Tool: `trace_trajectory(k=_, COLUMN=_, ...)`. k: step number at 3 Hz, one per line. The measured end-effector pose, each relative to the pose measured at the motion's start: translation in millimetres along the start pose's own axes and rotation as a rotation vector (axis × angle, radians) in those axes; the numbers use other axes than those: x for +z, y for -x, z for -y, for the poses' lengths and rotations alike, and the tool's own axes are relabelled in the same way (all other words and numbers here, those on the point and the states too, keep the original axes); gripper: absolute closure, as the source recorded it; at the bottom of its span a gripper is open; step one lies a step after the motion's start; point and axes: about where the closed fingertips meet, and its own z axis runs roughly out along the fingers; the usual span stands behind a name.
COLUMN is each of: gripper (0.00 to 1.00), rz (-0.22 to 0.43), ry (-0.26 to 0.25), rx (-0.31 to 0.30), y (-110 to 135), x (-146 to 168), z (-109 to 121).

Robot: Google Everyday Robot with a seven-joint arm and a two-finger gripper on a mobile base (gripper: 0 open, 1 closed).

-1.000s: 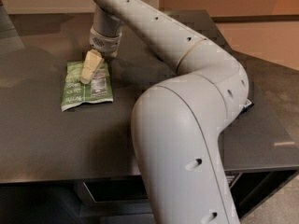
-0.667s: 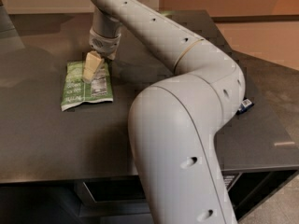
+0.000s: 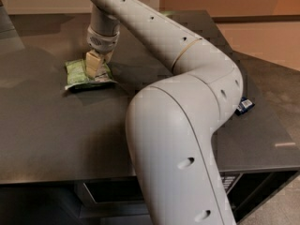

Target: Pick green jalapeno chip bag

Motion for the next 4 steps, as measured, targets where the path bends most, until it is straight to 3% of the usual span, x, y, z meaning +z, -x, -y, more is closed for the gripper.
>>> trace_trajectory(k=1, gripper=0.88, rz=0.0, ry=0.0, rx=0.0, y=2, x=-6, z=0)
trace_trajectory(k=2, gripper=1.0, rz=0.0, ry=0.0, rx=0.0, y=2, x=-7, z=0)
trace_trajectory(k=4, gripper=1.0, rz=0.048, ry=-0.029, rx=-0.037, y=14, x=-60, z=-43)
